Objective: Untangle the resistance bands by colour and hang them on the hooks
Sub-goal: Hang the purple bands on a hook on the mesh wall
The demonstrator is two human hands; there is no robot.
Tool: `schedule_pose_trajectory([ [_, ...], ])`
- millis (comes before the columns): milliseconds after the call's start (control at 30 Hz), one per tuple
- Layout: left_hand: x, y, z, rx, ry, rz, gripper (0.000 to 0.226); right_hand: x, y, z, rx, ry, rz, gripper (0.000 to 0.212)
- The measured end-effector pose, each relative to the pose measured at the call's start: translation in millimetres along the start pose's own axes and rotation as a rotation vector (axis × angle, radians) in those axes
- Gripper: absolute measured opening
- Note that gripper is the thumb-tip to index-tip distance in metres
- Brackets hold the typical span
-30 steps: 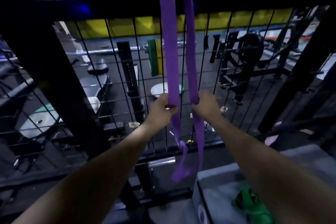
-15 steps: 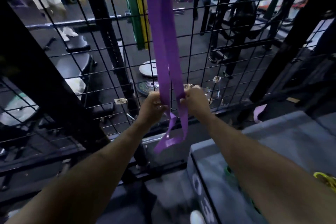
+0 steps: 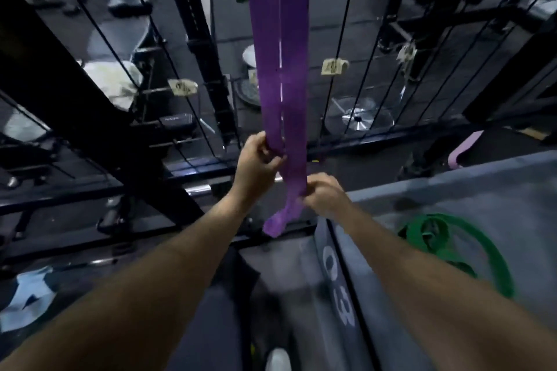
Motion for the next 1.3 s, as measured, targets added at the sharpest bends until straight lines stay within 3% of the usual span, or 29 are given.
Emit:
schedule_pose_trajectory([
  [100,-11.1,18.2,-5.3,-0.081,0.027,-0.15,0.008,41.2,32.1,-1.9,-0.054,0.061,0.033,0.031],
  [167,-28.4,36.0,-21.6,-0.121,-0.075,-0.235,0.011,63.7,47.0,-2.5,-0.026,0.052,0.108,0.036],
  [267,-69.9,62.4,-66.7,-0.183,-0.162,-0.084,0.009,83.3,62.2,-8.5,0.008,-0.039,0.066,0.011],
  [367,-113.1,76.1,-114.8,-0.23,-0.274,-0.003,0.015,105.4,74.0,-12.4,-0.014,-0.047,0.11,0.017],
  [533,-152.0,90.2,-176.6,-0.313,-0.37,0.016,0.032,133.5,108.4,-20.8,-0.112,0.027,0.048,0.01],
  [733,-176.4,88.5,-212.9,-0.21,-0.411,0.095,0.019,151.9,121.1,-25.7,-0.087,0.111,0.104,0.017],
  [833,-175.6,92.1,-221.8,-0.215,-0.443,0.051,0.026,156.8,117.3,-26.8,-0.083,0.14,0.102,0.019],
  [933,-169.8,95.5,-219.2,-0.158,-0.468,0.03,0.018,164.1,110.4,-28.4,0.017,0.206,0.056,0.02],
  [1033,-167.3,98.7,-213.1,0.009,-0.504,0.212,0.015,172.0,104.8,-29.0,0.148,0.311,0.083,0.027],
  [1100,-168.9,104.1,-206.5,0.12,-0.666,0.316,0.02,168.1,106.5,-28.6,0.219,0.334,-0.02,0.031],
  [1200,-167.3,121.1,-191.2,0.053,-0.781,0.382,0.015,154.1,116.2,-27.0,0.227,0.282,-0.216,0.032],
  [1300,-169.3,131.5,-174.8,0.035,-0.786,0.262,0.024,148.8,119.5,-19.8,0.234,0.274,-0.193,0.033],
])
Point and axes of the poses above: each hand's wrist, its own z-axis towards the middle knuckle, its own y-axis out of the palm, x = y × z, the point moved 1 cm from there along z, towards the middle knuckle, and after that the axes turned 5 degrees about y, right-handed, at the moved point
